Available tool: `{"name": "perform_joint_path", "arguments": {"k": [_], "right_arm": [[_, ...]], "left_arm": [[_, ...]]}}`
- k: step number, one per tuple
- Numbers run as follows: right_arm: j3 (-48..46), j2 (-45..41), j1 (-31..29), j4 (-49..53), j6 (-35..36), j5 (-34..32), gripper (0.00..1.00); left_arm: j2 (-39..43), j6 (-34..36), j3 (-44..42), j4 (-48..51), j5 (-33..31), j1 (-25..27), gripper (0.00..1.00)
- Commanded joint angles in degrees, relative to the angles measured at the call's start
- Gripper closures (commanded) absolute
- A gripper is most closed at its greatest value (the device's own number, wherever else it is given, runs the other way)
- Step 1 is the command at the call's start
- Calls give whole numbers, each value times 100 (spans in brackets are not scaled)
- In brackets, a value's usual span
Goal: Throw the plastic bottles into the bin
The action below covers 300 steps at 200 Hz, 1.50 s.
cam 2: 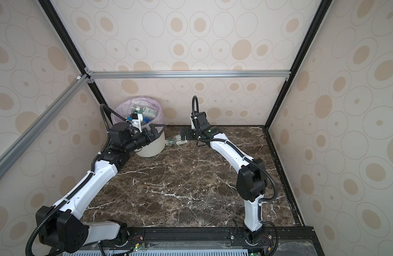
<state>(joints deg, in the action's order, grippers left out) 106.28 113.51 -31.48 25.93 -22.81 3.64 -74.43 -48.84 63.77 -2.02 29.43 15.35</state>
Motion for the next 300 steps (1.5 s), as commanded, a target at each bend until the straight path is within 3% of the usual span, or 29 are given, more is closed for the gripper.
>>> {"name": "perform_joint_path", "arguments": {"k": [1, 66, 172, 229, 300], "right_arm": [[390, 425, 95, 134, -27, 224, 0], [2053, 2174, 280, 150, 137, 670, 0], [4041, 4037, 412, -251, -365, 1161, 0], [3842, 4058, 383, -529, -660, 1504, 0], [2179, 2951, 172, -1021, -768, 1543, 0]], "left_arm": [[109, 234, -407, -285, -64, 179, 1], [-13, 79, -1610, -1017, 158, 231, 1], [-846, 87, -2091, -1715, 423, 231, 1], [-933, 246, -2087, -1583, 380, 231, 1], [-804, 308, -2191, -1443, 302, 231, 1]]}}
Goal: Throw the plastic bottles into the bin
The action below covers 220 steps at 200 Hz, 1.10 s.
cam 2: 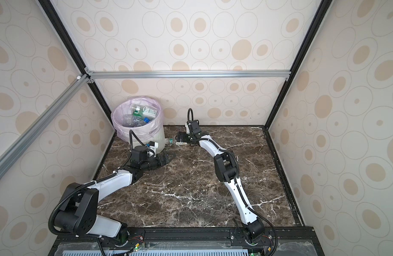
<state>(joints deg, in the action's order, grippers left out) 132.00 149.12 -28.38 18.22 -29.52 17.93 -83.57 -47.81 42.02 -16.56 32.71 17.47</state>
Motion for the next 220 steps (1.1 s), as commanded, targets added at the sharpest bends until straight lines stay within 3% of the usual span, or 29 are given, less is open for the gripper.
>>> {"name": "perform_joint_path", "arguments": {"k": [1, 55, 89, 109, 156, 194, 220], "right_arm": [[-412, -624, -144, -253, -93, 118, 0], [-1285, -1391, -359, -331, -10, 203, 0], [-1463, -1831, -315, 154, 554, -1012, 0], [-767, -1279, -102, 408, 533, -804, 0], [2203, 775, -25, 1118, 605, -505, 0], [2045, 1154, 29, 405, 277, 125, 0], [1687, 927, -42, 451, 265, 535, 0]], "left_arm": [[111, 208, -17, 7, -31, 19, 1], [251, 206, -207, 9, -63, -39, 1], [294, 183, -311, 146, -58, -138, 1], [235, 75, -382, 76, -6, -215, 1], [197, 83, -414, 7, 24, -393, 1], [159, 213, -455, 187, -51, -447, 1], [60, 255, -442, 200, -89, -469, 1]]}}
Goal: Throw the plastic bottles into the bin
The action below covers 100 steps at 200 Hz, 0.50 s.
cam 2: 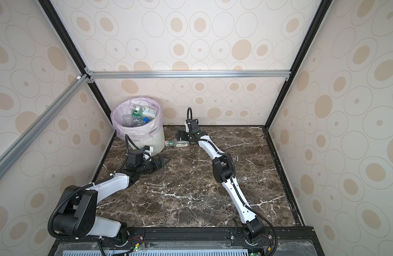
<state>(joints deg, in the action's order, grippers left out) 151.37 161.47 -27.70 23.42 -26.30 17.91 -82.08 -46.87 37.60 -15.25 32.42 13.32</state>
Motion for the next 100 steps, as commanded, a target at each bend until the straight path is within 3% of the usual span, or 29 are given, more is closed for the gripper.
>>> {"name": "perform_joint_path", "arguments": {"k": [1, 35, 71, 100], "right_arm": [[-284, -330, -120, -76, -57, 555, 0], [-2595, -1755, -414, -719, -20, 549, 0], [-4979, -3330, -578, -1559, -630, 437, 0], [-5816, -4087, -545, -1459, -637, 260, 0]], "left_arm": [[-89, 161, -4, 72, -61, -56, 1], [-165, 229, 92, 201, -180, -109, 1], [19, 382, 134, 540, -451, -195, 1], [-46, 724, 355, 927, -515, -194, 1]]}}
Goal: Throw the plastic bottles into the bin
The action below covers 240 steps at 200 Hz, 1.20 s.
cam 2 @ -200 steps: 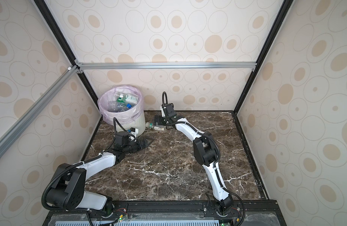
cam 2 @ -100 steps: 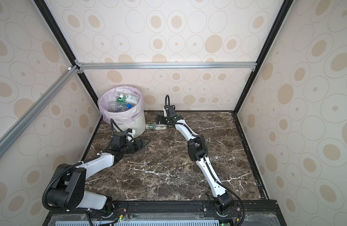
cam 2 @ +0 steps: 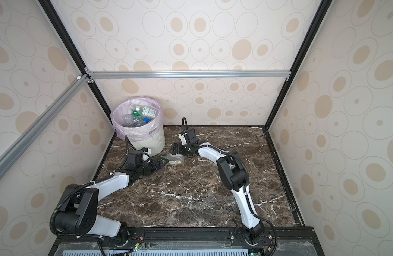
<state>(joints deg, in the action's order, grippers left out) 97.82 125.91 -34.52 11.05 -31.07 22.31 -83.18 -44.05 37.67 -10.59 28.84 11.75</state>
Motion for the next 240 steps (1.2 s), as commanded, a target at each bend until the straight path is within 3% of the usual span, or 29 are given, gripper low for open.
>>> {"name": "perform_joint_path", "arguments": {"k": [1, 38, 58, 86, 120, 146, 184, 240], "right_arm": [[-481, -549, 142, -206, -157, -190, 0], [-888, -1107, 521, -29, -91, -303, 0], [-1055, -1310, 642, -24, -24, -288, 0], [-1426, -1674, 713, -148, 37, -353, 0], [-1996, -2143, 852, -322, 118, -388, 0], [-2464, -2463, 1042, -542, 96, -254, 0], [-3021, -2723, 1298, -926, -10, -2, 0], [-3477, -3014, 1476, -1195, -40, 138, 0]], "left_arm": [[55, 451, 348, 488, -154, -33, 1], [-89, 613, 787, 1067, -608, 148, 1], [-569, 693, 1658, 1867, -1374, 630, 1], [-1623, 407, 3098, 3146, -2128, 1066, 1], [-2097, -617, 3696, 3183, -2269, 1348, 1], [-2583, -432, 4525, 4085, -3021, 1559, 1], [-2720, 141, 4688, 4452, -3693, 1800, 1], [-3016, 32, 5241, 4988, -3942, 2033, 1]]}}
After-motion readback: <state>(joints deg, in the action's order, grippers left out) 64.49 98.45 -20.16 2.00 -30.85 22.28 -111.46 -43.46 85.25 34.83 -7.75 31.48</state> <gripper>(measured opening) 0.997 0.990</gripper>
